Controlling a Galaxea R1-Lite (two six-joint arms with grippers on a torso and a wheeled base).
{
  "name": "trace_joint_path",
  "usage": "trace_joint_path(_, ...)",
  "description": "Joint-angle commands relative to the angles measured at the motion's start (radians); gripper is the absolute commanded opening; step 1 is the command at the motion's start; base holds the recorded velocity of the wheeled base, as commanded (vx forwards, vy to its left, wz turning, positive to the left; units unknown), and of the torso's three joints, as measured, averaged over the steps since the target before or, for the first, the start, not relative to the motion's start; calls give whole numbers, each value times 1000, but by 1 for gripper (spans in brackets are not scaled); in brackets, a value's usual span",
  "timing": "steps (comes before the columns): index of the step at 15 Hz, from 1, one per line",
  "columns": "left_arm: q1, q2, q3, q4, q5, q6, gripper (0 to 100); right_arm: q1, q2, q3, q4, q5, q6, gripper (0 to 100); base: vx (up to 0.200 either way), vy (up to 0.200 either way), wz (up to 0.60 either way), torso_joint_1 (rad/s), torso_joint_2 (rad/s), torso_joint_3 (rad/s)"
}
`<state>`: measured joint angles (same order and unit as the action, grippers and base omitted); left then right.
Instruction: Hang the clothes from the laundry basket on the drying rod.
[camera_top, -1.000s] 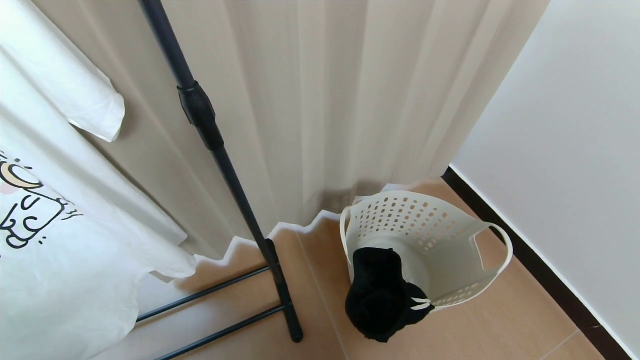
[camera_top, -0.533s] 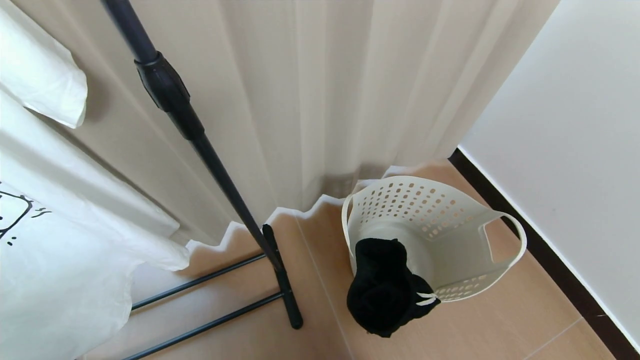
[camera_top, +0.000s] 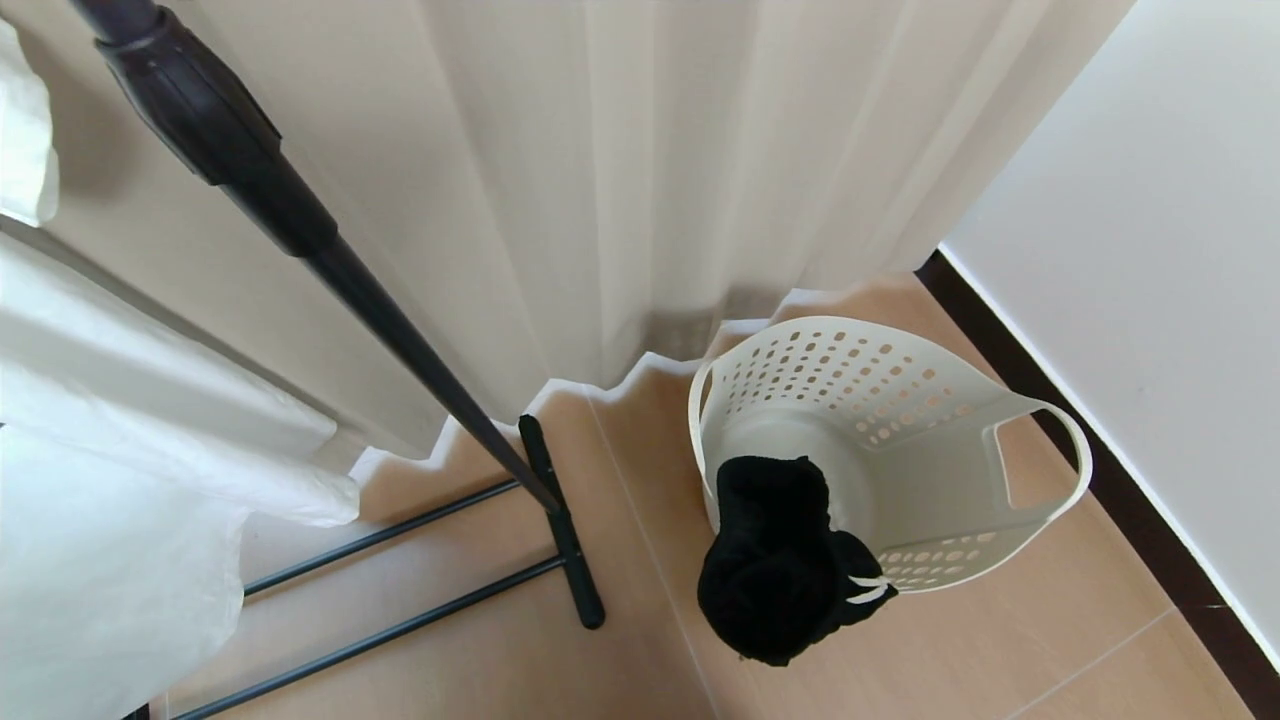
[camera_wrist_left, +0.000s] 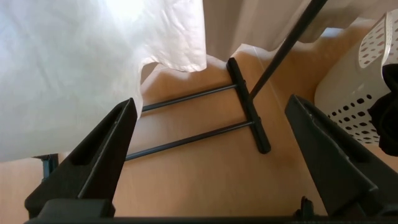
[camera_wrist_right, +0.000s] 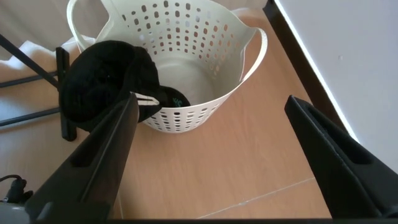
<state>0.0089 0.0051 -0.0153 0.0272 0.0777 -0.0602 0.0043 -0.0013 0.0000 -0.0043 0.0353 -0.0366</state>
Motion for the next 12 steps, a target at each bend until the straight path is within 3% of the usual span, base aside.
trace_joint_path(1,0,1,0,0,1,-1,100,0,1,0,0,0,0,100,0,0,0,-2,12,-178)
trace_joint_path(12,0,1,0,0,2,2,100,0,1,0,-17,-8,9,100,0,0,0,0,0,-15)
